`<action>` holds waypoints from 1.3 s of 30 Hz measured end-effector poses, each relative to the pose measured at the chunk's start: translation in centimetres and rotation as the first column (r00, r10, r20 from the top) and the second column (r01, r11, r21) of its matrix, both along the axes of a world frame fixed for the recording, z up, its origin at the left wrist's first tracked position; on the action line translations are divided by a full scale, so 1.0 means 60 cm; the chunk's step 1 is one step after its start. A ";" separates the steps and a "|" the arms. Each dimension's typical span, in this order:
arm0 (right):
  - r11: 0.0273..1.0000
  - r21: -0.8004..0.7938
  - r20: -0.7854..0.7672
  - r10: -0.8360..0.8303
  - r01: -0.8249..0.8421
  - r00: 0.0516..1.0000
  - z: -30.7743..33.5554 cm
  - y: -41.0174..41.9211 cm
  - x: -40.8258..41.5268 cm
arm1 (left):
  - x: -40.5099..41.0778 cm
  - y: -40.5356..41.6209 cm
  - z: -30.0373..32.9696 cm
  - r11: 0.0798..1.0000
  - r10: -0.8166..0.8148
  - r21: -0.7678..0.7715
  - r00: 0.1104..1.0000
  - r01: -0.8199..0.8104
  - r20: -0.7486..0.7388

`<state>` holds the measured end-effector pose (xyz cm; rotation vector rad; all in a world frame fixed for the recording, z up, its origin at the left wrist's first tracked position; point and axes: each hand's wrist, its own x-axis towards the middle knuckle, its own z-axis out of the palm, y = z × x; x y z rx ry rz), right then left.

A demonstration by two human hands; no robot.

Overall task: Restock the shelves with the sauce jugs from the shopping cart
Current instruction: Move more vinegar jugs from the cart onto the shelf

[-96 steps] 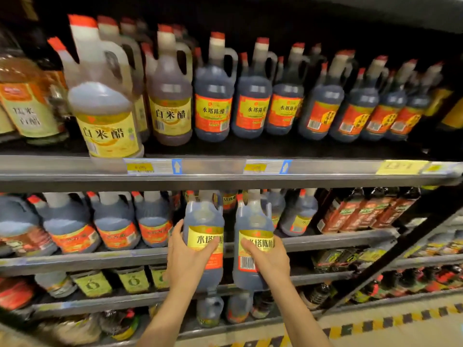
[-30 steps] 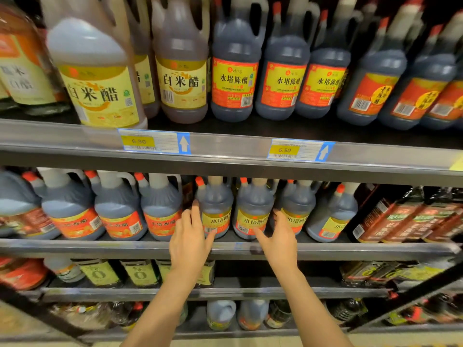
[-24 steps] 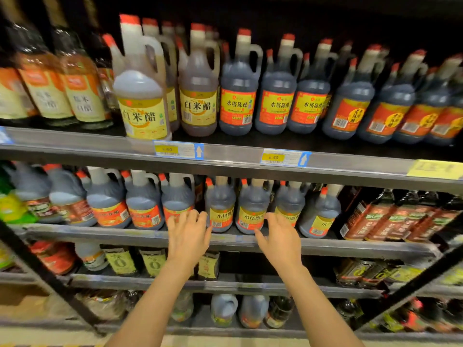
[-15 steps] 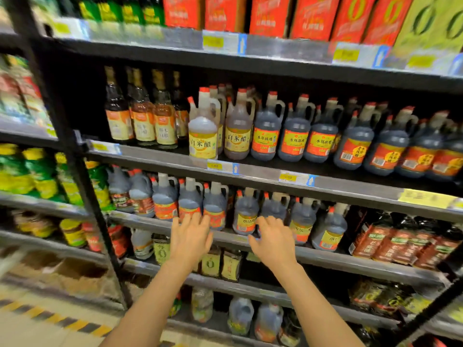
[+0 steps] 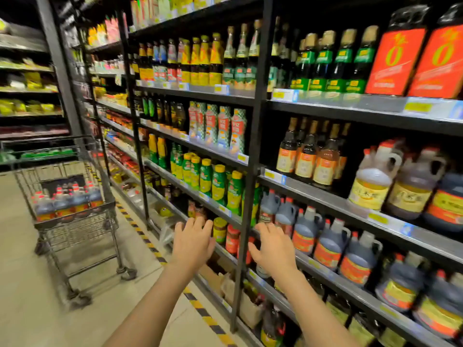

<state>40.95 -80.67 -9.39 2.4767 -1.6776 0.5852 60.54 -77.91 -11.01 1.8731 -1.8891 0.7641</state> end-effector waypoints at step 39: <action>0.757 0.295 0.108 0.579 -0.583 0.808 -0.109 -0.600 1.243 | 1.130 -0.390 -0.106 0.728 0.683 0.250 0.710 -0.639 -0.173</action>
